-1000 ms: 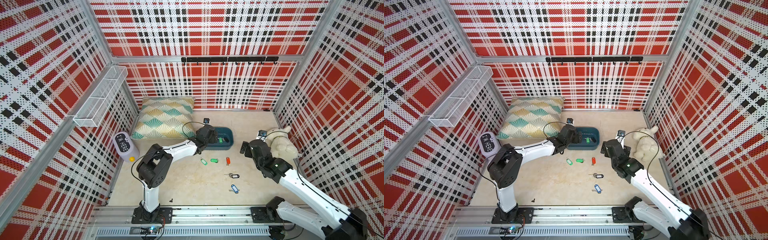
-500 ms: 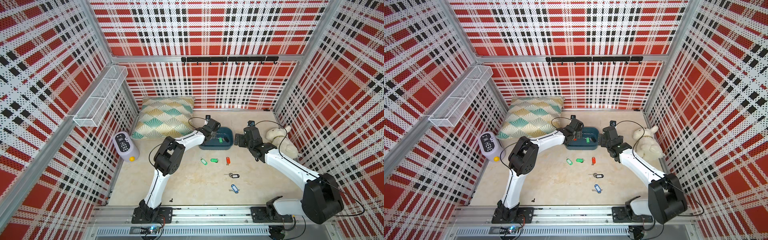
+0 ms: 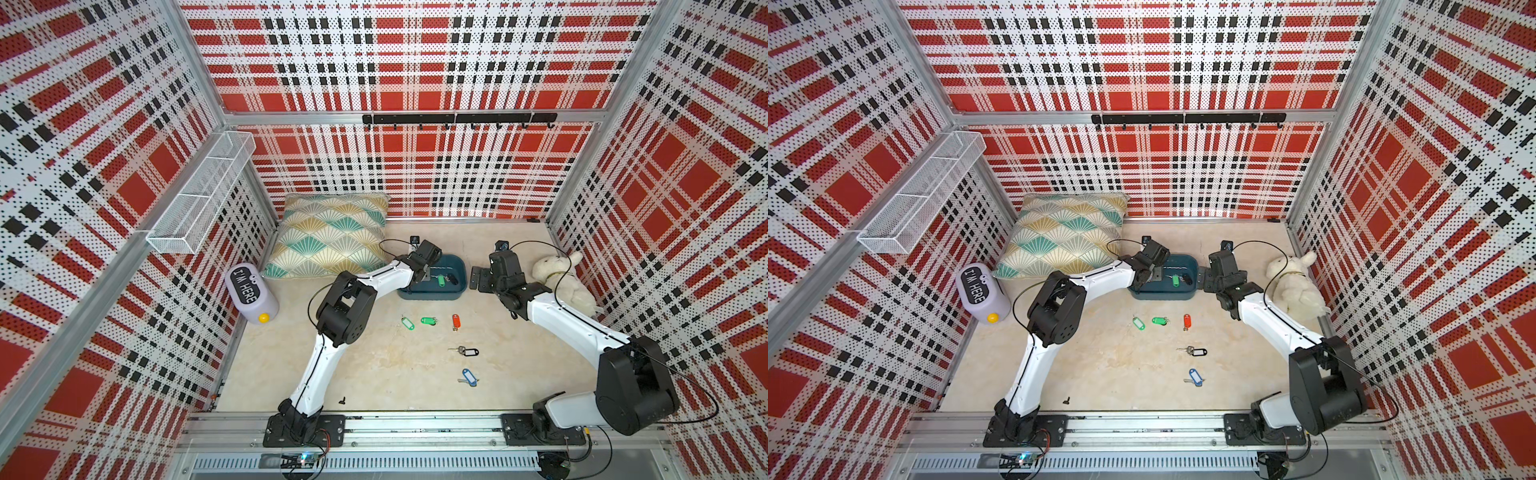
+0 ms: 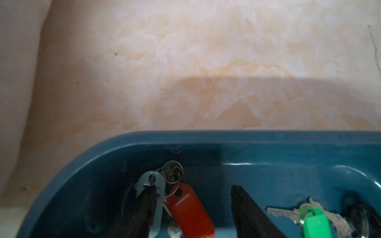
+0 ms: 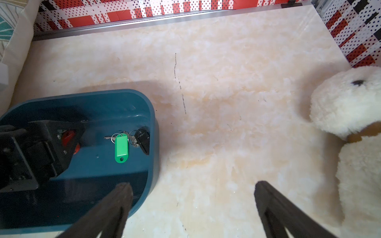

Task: Take the keys out of the storage box
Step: Pick up the key from the storage box.

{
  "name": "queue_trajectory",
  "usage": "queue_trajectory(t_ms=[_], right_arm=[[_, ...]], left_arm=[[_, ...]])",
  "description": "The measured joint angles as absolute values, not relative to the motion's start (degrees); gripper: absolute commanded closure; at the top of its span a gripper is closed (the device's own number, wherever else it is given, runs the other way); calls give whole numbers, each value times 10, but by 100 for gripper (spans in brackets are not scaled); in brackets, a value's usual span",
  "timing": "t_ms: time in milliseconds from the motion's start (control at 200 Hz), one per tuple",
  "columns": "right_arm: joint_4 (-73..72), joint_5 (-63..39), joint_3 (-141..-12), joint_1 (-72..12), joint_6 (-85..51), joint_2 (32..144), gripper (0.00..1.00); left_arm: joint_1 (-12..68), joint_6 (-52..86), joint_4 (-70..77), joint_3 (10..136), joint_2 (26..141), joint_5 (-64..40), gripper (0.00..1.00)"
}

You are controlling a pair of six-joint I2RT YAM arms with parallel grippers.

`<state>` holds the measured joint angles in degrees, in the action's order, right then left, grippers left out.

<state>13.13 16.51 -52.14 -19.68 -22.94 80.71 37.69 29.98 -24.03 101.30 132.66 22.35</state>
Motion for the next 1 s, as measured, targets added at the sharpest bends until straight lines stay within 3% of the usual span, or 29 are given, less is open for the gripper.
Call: queue_trajectory(t_ms=[396, 676, 897, 927, 1002], right_arm=[[130, 159, -521, -197, -229, 807, 0], [130, 158, -521, -197, -229, 807, 0], [130, 155, -521, -197, -229, 807, 0], [130, 154, -521, -197, -229, 807, 0], [130, 153, -521, -197, -229, 807, 0]], left_arm=[[359, 309, -234, 1040, 1351, 208, 56], [358, 300, -231, 1084, 1379, 190, 74], [362, 295, -230, 1086, 1380, 183, 79], [362, 295, -230, 1087, 1380, 183, 85], [362, 293, -230, 1088, 1380, 182, 88]])
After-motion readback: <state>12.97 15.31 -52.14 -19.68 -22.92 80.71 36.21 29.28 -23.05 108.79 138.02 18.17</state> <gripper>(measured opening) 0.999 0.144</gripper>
